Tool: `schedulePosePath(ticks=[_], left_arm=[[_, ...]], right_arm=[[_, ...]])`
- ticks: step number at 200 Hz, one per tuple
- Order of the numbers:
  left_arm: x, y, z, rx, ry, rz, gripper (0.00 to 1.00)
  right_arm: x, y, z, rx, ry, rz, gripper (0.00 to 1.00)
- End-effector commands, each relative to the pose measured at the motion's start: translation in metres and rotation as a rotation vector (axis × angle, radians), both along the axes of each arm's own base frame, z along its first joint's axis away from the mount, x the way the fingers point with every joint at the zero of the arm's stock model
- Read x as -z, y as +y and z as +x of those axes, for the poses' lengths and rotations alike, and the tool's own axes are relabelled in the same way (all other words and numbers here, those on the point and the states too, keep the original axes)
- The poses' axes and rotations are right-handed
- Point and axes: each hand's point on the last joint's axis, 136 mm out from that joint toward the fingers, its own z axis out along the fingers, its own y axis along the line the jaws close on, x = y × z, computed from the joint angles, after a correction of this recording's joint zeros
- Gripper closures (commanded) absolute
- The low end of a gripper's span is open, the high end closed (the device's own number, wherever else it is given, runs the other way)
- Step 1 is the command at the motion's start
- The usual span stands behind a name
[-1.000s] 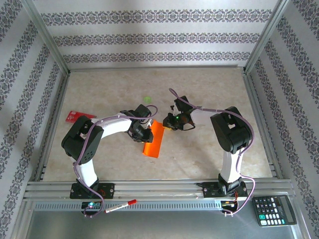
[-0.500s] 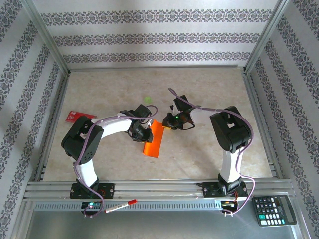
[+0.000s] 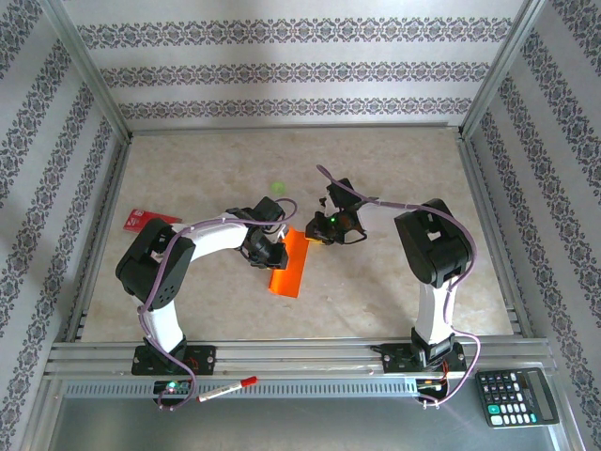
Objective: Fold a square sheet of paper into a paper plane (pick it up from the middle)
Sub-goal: Hold the square sheet of paper at the center of the table.
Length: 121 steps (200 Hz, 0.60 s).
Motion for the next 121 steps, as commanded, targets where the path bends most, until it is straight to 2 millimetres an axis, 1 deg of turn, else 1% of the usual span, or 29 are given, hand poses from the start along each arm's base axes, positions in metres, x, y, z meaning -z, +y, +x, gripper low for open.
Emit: schedulePosePath(ticks=[1, 12, 39, 121], left_arm=[[0.0133, 0.0103, -0.0183, 0.024, 0.081, 0.052, 0.81], [0.0134, 0.0107, -0.0184, 0.024, 0.081, 0.054, 0.81], [0.0134, 0.0108, -0.0186, 0.028, 0.082, 0.056, 0.81], [0.0175, 0.0136, -0.0236, 0.064, 0.109, 0.076, 0.78]], right_arm=[[0.005, 0.0084, 0.0166, -0.011, -0.066, 0.008, 0.8], [0.003, 0.0091, 0.0175, -0.011, -0.07, 0.014, 0.8], [0.0054, 0.0088, 0.0161, -0.012, -0.064, 0.011, 0.79], [0.0067, 0.0109, 0.02, -0.015, -0.06, 0.013, 0.8]])
